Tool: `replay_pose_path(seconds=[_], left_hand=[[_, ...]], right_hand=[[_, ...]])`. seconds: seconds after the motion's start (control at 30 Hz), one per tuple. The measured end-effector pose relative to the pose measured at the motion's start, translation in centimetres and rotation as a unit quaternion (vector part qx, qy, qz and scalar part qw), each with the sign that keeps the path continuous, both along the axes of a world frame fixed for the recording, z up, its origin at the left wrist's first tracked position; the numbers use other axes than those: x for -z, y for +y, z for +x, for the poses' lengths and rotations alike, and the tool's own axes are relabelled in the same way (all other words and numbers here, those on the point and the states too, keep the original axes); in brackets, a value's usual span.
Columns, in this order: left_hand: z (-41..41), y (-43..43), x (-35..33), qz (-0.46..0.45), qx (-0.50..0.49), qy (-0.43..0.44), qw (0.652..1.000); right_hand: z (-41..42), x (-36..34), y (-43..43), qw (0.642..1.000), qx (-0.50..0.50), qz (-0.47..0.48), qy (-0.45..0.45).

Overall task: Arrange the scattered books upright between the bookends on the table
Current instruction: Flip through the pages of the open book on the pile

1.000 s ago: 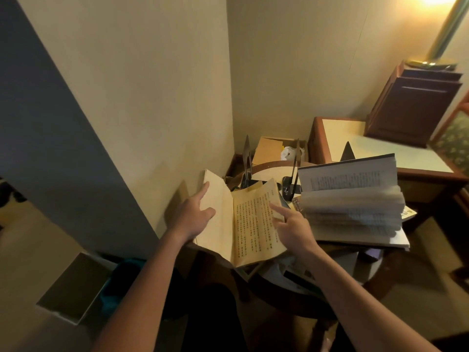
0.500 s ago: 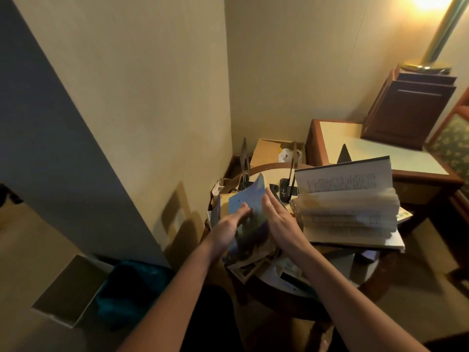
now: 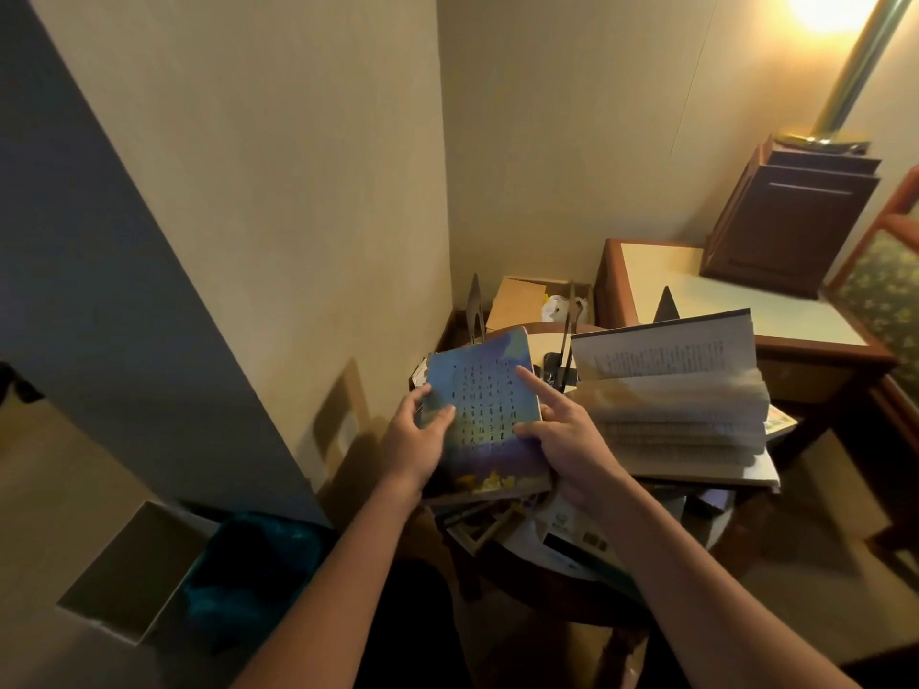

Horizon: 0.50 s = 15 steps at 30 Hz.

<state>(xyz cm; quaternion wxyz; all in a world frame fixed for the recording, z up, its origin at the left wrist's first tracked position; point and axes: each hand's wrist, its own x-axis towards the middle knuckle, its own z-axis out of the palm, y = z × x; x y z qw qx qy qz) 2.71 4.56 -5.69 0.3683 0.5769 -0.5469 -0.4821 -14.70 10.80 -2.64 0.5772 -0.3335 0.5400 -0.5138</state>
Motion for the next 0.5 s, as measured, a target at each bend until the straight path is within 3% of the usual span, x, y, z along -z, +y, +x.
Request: replay_pose_path(seconds=[0.07,0.13,0.27,0.33,0.43,0.5], left_hand=[[0.5,-0.8,-1.2,0.018,0.009,0.084,0.996],[0.7,-1.2,-2.6,0.052,0.051,0.162,0.984],[0.8,-1.3,-4.4,0.080,0.126,0.232,0.961],[0.3,-1.1,-4.7,0.096,0.141,0.280,0.945],[-0.9,-0.9,-4.4,0.129,0.161,0.362,0.909],[-1.0,-0.6,-4.7,0.128,0.163,0.355,0.911]], right_hand=[[-0.1,-1.4,0.0,1.000,-0.009,-0.006,-0.003],[-0.2,-2.5,-0.4,0.999,-0.009,-0.019,0.049],[-0.3,-4.0,-0.6,0.990,-0.003,-0.060,0.128],[-0.1,-4.4,-0.2,0.996,-0.003,-0.076,0.055],[0.5,-4.1,0.4,0.981,0.017,-0.105,-0.160],[0.3,-3.9,0.6,0.978,0.013,-0.099,-0.183]])
